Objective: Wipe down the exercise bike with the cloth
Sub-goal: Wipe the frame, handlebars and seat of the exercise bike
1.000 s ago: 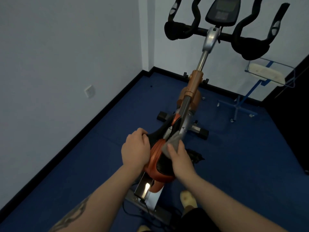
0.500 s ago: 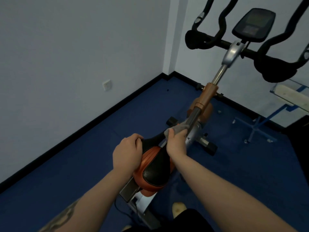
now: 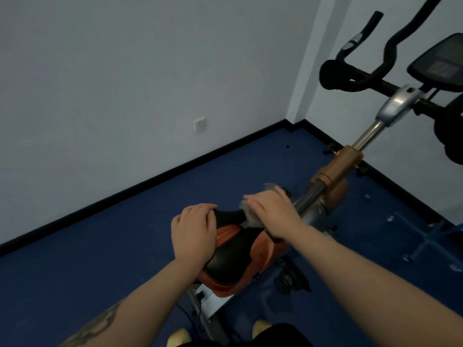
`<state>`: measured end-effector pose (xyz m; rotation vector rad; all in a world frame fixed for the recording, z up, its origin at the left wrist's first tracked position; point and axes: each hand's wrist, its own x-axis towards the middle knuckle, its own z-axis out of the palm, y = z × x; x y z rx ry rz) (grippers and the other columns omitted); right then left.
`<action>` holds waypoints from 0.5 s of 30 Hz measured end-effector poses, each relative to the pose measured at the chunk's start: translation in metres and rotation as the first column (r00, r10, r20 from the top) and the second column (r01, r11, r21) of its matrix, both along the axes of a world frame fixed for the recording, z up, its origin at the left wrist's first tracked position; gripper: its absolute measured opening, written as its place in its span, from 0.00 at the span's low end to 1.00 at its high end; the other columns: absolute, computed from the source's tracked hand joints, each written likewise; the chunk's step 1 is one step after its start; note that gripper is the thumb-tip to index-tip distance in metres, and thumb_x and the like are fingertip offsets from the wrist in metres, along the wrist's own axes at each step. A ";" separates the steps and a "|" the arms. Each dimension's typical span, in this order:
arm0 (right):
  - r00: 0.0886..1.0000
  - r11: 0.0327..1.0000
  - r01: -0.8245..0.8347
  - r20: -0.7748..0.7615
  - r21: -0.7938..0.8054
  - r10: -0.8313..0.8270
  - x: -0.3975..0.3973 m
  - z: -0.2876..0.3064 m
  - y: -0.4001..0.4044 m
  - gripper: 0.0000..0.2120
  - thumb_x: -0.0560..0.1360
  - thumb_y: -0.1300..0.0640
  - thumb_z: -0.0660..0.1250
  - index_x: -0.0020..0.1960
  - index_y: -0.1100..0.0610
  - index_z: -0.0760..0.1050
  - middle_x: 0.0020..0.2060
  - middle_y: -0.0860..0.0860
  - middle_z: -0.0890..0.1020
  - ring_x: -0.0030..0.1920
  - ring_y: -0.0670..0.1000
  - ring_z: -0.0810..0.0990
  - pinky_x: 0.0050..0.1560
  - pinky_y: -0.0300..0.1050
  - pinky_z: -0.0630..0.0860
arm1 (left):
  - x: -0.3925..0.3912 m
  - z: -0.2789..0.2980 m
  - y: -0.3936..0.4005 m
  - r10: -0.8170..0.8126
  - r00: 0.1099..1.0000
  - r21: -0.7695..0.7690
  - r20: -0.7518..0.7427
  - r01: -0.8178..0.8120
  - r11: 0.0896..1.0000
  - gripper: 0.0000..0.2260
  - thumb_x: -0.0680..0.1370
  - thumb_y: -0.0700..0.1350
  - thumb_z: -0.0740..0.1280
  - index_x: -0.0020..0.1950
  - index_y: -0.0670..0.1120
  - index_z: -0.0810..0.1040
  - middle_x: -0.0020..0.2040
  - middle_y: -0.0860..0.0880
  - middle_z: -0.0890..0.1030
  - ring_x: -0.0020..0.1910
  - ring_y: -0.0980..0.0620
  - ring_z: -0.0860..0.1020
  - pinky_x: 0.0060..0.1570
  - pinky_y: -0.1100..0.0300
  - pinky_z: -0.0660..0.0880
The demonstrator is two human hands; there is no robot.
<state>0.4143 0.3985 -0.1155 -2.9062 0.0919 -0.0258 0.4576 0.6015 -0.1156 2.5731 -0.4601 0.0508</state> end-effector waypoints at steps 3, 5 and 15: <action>0.968 0.964 0.123 -0.187 -0.237 -0.170 0.010 0.008 0.005 0.15 0.82 0.51 0.51 0.61 0.49 0.73 0.59 0.49 0.78 0.60 0.56 0.74 0.66 0.55 0.61 | -0.003 0.001 0.002 0.028 0.999 -0.018 0.021 -0.028 0.999 0.12 0.82 0.47 0.58 0.59 0.54 0.80 0.59 0.57 0.80 0.62 0.56 0.73 0.62 0.58 0.62; 0.987 0.969 0.087 -0.110 -0.233 -0.115 0.006 0.003 0.038 0.13 0.80 0.50 0.53 0.55 0.50 0.75 0.52 0.50 0.79 0.55 0.57 0.76 0.66 0.60 0.62 | -0.005 0.000 0.003 0.089 0.996 -0.036 0.012 -0.089 0.995 0.11 0.82 0.47 0.59 0.59 0.53 0.79 0.59 0.56 0.79 0.63 0.56 0.72 0.63 0.58 0.62; 0.987 0.952 -0.078 -0.158 -0.295 0.031 0.015 0.011 0.023 0.13 0.81 0.51 0.51 0.55 0.51 0.73 0.52 0.50 0.80 0.53 0.56 0.78 0.56 0.54 0.69 | -0.035 -0.010 0.006 0.239 0.955 -0.245 -0.173 -0.277 0.929 0.18 0.84 0.51 0.55 0.74 0.55 0.67 0.76 0.56 0.63 0.75 0.56 0.59 0.69 0.57 0.59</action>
